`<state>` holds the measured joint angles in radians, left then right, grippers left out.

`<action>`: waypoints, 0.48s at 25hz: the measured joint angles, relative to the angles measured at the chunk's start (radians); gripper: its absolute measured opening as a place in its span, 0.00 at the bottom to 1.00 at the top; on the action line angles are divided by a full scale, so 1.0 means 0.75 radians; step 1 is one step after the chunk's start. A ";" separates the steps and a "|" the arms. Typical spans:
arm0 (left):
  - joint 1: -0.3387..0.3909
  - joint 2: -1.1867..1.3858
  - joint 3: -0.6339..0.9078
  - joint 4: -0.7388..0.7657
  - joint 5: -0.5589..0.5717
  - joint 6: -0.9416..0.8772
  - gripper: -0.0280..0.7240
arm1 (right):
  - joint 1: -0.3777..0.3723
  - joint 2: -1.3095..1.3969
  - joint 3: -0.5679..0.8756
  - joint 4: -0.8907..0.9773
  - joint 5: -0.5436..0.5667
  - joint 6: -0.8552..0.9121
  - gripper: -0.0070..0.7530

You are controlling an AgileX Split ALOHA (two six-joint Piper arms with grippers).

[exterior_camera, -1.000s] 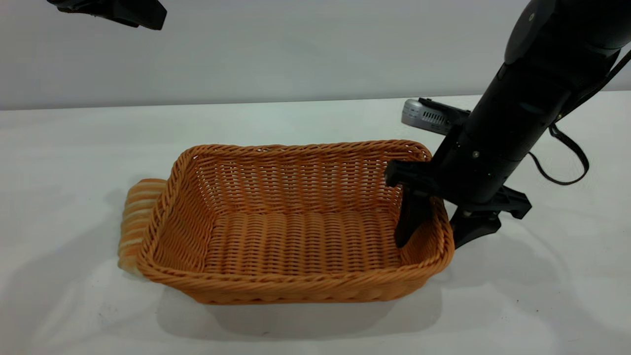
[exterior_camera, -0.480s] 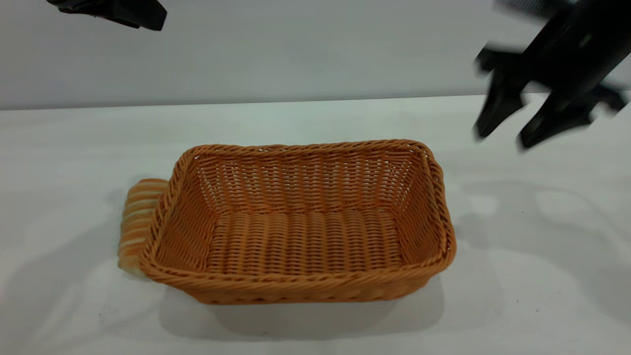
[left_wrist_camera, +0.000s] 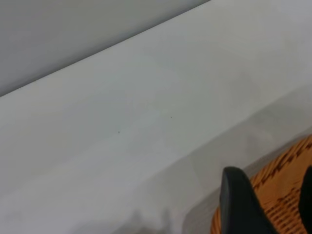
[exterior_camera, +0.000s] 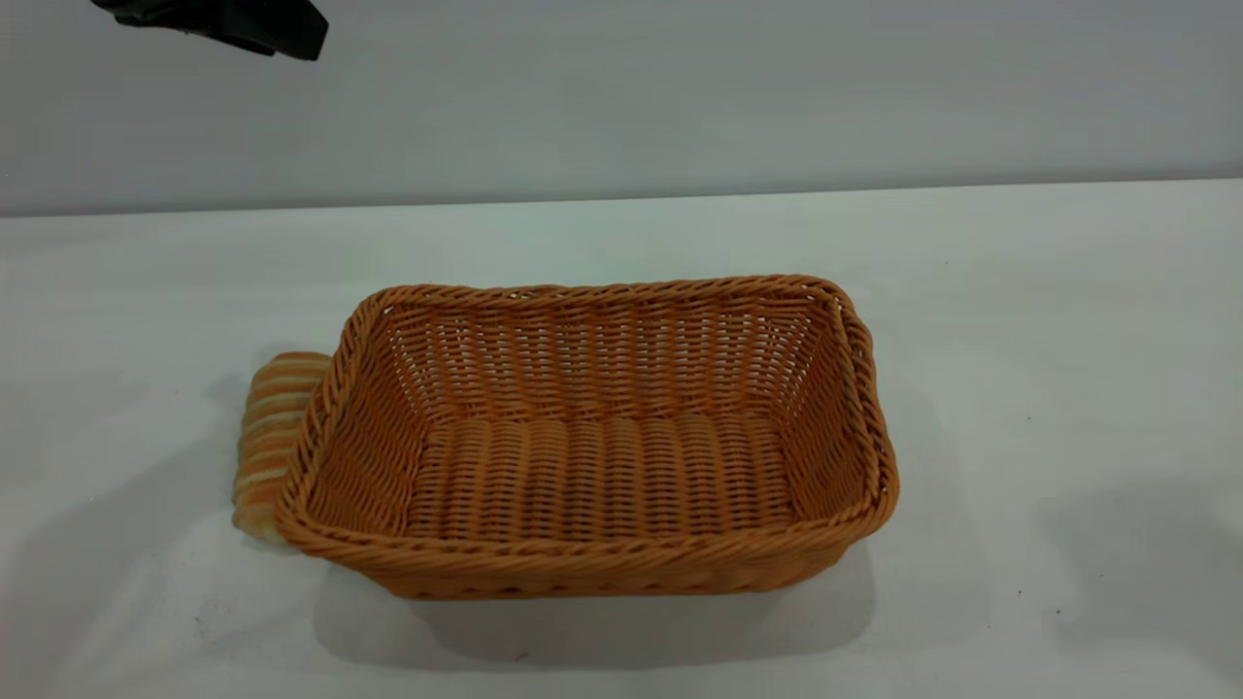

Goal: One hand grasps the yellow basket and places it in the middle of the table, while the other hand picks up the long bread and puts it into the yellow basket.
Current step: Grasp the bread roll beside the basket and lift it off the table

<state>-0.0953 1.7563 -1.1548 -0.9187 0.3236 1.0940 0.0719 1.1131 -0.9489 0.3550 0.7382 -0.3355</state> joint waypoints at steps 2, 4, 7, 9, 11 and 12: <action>0.000 0.000 0.000 0.000 0.001 -0.017 0.51 | 0.000 -0.209 0.118 -0.003 0.014 -0.002 0.62; 0.000 0.000 0.000 0.000 0.009 -0.040 0.51 | 0.000 -0.443 0.238 -0.019 0.039 0.012 0.62; 0.000 0.000 0.000 0.000 0.017 -0.052 0.51 | 0.000 -0.786 0.359 -0.102 0.110 0.081 0.62; 0.000 0.000 0.000 0.000 0.017 -0.052 0.51 | 0.000 -1.004 0.398 -0.214 0.195 0.158 0.62; 0.000 0.000 0.000 0.000 0.014 -0.053 0.51 | 0.000 -1.222 0.416 -0.327 0.277 0.243 0.62; 0.000 0.000 0.000 0.000 0.011 -0.055 0.51 | 0.000 -1.304 0.417 -0.382 0.316 0.289 0.62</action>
<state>-0.0953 1.7563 -1.1548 -0.9187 0.3317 1.0527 0.0719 0.1354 -0.6360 0.0683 0.9755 -0.1187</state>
